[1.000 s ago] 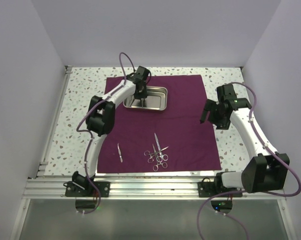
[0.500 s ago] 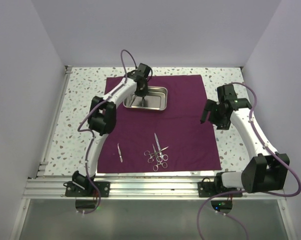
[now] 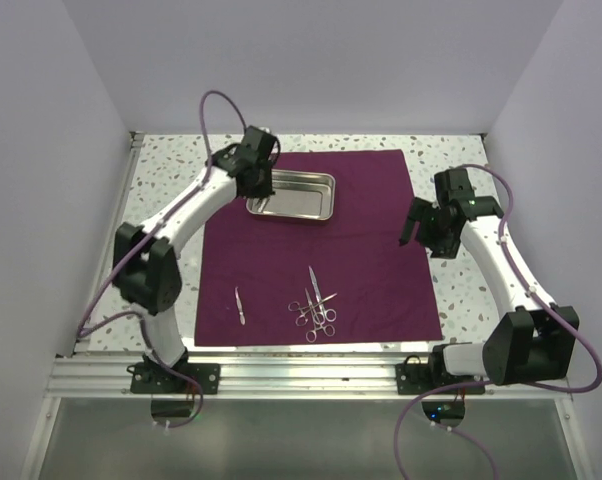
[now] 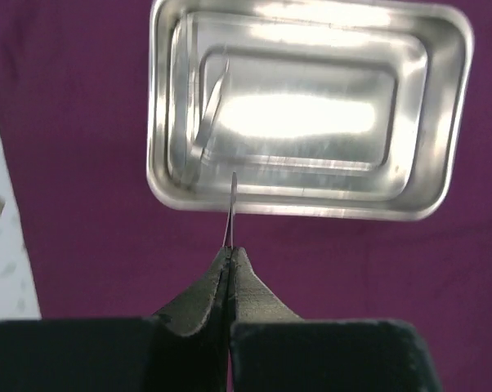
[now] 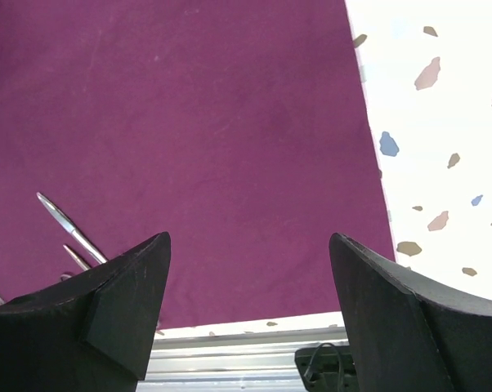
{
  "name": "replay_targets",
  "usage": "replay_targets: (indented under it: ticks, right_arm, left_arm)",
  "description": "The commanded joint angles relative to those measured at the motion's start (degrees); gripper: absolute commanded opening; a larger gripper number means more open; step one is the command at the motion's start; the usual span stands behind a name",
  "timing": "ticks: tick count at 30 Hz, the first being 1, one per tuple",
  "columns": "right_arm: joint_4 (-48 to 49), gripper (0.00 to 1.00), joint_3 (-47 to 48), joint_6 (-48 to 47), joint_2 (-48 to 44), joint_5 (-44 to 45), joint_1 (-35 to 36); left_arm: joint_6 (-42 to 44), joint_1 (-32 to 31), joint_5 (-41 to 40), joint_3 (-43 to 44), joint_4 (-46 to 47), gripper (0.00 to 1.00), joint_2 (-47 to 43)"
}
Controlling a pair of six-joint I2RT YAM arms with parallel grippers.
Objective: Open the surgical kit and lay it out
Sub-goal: Pick up the medical item from the container, then place the medical item in the surgical kit.
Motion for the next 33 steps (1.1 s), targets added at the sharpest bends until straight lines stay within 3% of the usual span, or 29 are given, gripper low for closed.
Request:
replay_targets:
  ticks: [1, 5, 10, 23, 29, 33]
  right_arm:
    - [2.14, 0.82, 0.4, 0.26, 0.61, -2.97, -0.09]
    - [3.9, 0.82, -0.83, 0.43, 1.93, -4.46, -0.09]
    - [4.78, 0.81, -1.27, 0.61, 3.51, -5.25, 0.08]
    - [6.71, 0.81, -1.97, 1.22, 7.64, -7.37, 2.1]
    - [6.54, 0.81, -1.97, 0.96, 7.21, -6.93, 2.19]
    - [6.19, 0.81, -1.88, 0.61, 6.42, -6.14, 2.1]
  left_arm:
    - [-1.88, -3.52, -1.11, -18.26, 0.68, 0.0, -11.42]
    - [-7.06, -6.87, -1.2, -33.77, 1.12, 0.0, -24.16]
    - [-15.59, -8.9, -0.4, -48.53, 1.83, 0.0, -32.35]
    - [-22.89, -9.69, 2.76, -58.94, 7.28, 0.0, -33.43]
    - [-21.76, -9.86, -0.31, -50.87, 1.22, 0.27, -33.42]
    - [-15.19, -9.6, -6.27, -35.7, -2.65, 0.55, -30.45]
